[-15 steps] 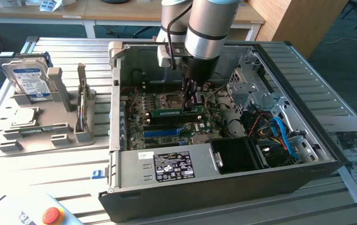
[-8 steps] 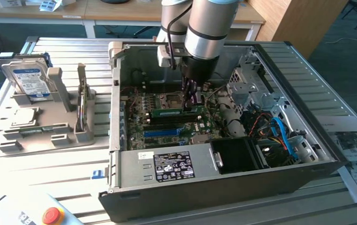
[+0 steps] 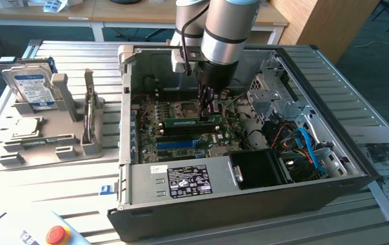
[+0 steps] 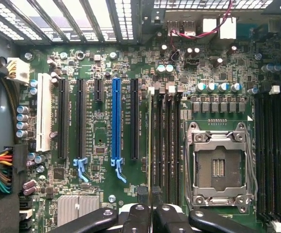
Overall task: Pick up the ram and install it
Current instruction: 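Insert the ram into the slot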
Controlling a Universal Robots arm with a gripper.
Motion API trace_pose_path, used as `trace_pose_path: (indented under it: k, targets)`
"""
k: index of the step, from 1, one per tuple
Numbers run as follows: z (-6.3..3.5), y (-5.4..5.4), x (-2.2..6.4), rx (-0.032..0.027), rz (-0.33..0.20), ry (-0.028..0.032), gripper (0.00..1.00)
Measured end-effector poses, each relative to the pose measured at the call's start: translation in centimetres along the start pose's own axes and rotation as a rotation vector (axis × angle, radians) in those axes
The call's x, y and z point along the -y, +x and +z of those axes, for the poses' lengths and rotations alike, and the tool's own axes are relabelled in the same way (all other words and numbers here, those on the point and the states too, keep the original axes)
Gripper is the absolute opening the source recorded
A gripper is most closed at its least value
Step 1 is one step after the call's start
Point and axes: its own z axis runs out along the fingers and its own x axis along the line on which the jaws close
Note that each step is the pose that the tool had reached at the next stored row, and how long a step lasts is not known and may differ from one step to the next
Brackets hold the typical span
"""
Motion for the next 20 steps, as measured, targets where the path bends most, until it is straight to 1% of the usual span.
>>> trace_pose_path:
  k: [11, 17, 20]
  targets:
    - [0.04, -0.01, -0.07, 0.0000, 0.001, 0.0000, 0.12]
    - [0.75, -0.09, -0.04, 0.0000, 0.001, 0.0002, 0.12]
    - [0.80, -0.10, -0.04, -0.0001, 0.001, 0.0001, 0.12]
